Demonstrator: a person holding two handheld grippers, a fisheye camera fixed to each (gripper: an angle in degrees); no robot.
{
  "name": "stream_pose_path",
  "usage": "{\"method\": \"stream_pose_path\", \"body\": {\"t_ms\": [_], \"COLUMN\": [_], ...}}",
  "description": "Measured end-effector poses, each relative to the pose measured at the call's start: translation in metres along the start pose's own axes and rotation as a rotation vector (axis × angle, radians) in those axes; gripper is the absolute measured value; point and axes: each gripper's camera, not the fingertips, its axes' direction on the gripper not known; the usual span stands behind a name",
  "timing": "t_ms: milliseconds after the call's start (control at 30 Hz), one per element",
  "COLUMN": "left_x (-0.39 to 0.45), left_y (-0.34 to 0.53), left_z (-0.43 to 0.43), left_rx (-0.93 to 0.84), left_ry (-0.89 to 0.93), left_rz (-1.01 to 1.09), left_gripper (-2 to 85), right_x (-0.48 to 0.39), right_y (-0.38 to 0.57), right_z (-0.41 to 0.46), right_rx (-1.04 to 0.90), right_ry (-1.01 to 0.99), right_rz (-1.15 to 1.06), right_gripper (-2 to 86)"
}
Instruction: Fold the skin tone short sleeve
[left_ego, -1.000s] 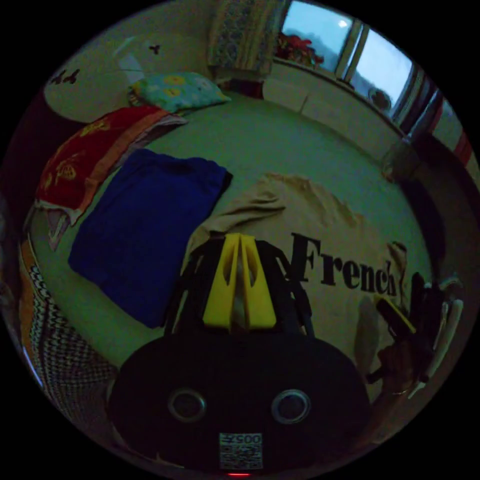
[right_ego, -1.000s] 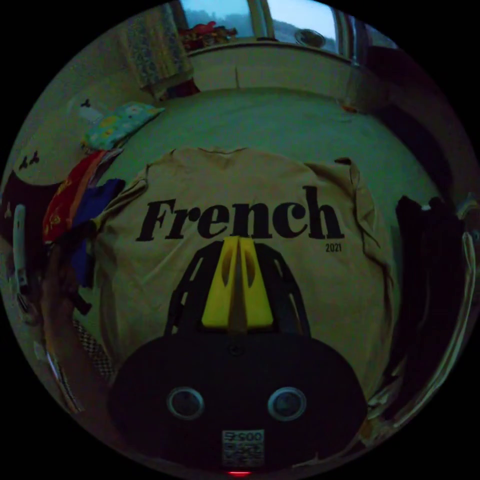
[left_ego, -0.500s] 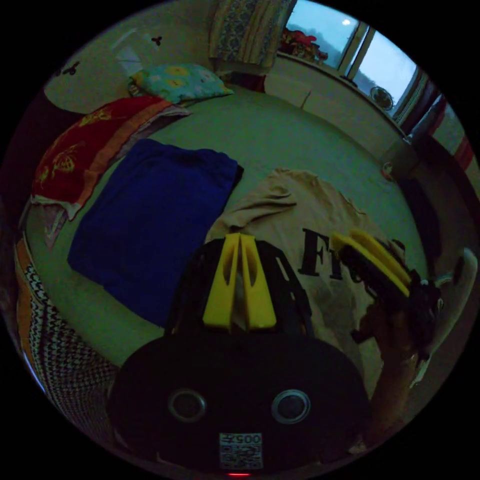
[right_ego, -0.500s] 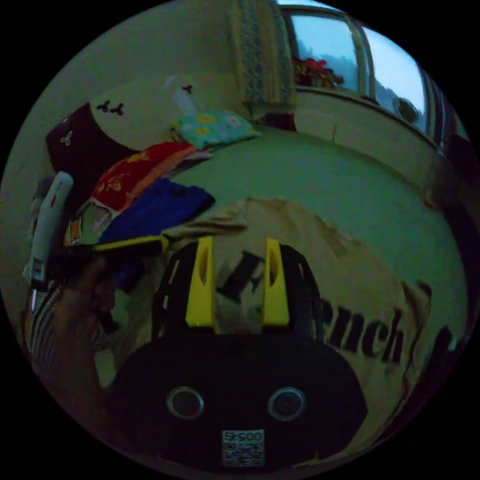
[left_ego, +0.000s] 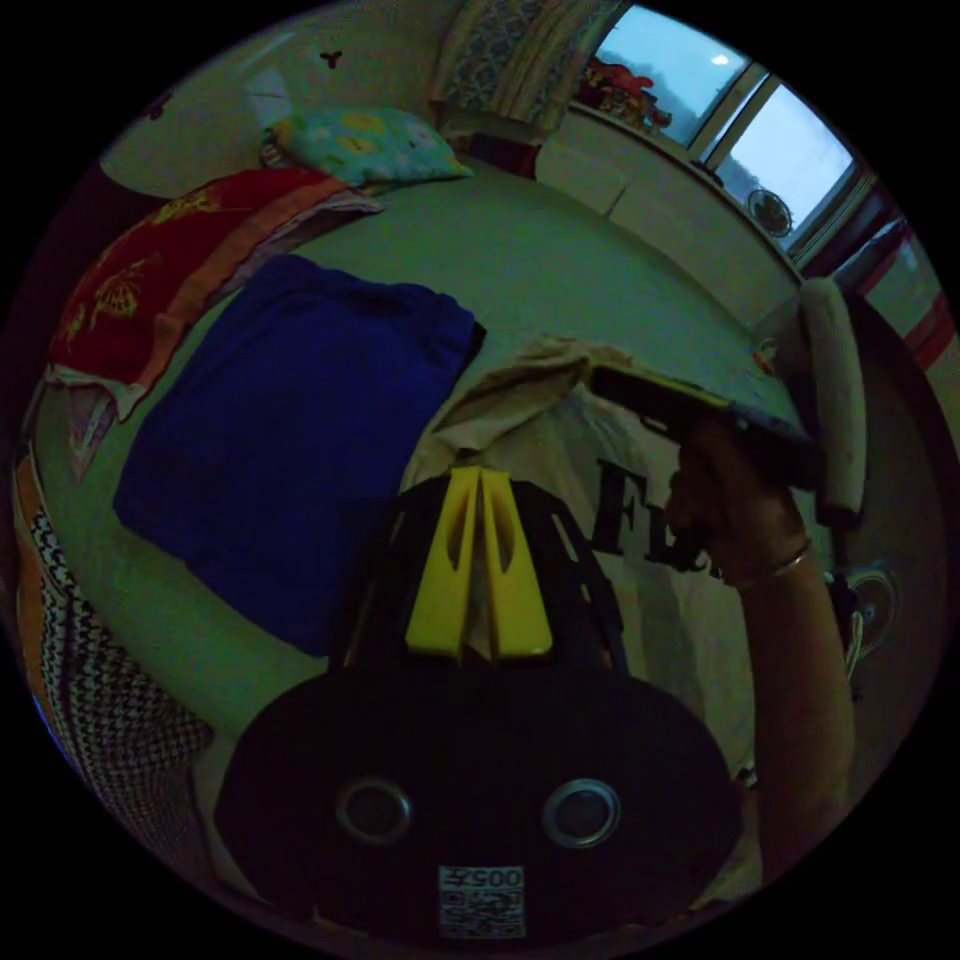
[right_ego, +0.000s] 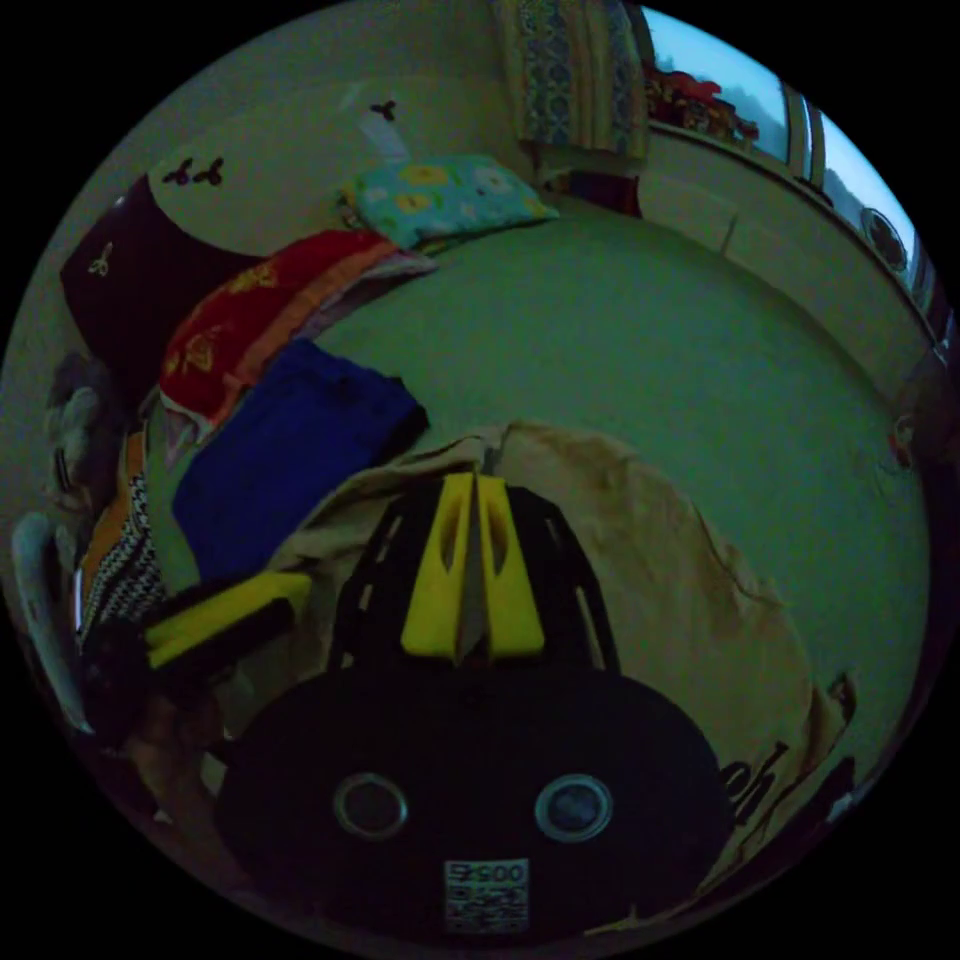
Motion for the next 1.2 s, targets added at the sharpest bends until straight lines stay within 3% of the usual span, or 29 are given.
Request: {"method": "stream_pose_path", "body": {"t_ms": [167, 300, 533, 700, 1033, 1200], "left_x": [0.020, 0.036, 0.071, 0.113, 0.164, 0.175], "left_y": [-0.002, -0.005, -0.009, -0.010, -0.009, -0.013], "left_z": [0.009, 0.024, 0.045, 0.070, 0.100, 0.113], "left_rx": [0.008, -0.016, -0.038, -0.078, -0.105, -0.109], "left_ry": [-0.003, -0.017, -0.008, 0.022, 0.049, 0.095], "left_rz": [0.036, 0.048, 0.120, 0.211, 0.282, 0.264], "left_gripper": [-0.5, -0.5, -0.5, -0.5, -0.5, -0.6], "right_x": [0.000, 0.005, 0.063, 0.127, 0.223, 0.256], "right_y": [-0.042, -0.026, 0.134, 0.234, 0.287, 0.299], "right_z": [-0.001, -0.026, -0.125, -0.172, -0.151, -0.174], "right_rx": [-0.068, -0.019, 0.175, 0.098, -0.205, -0.111], "right_ry": [-0.103, -0.226, 0.163, 0.460, 0.652, 0.667], "right_rz": [0.017, 0.010, 0.067, 0.249, 0.406, 0.587], "right_gripper": [1.4, 11.4, 12.9, 13.6, 8.2, 2.1]}}
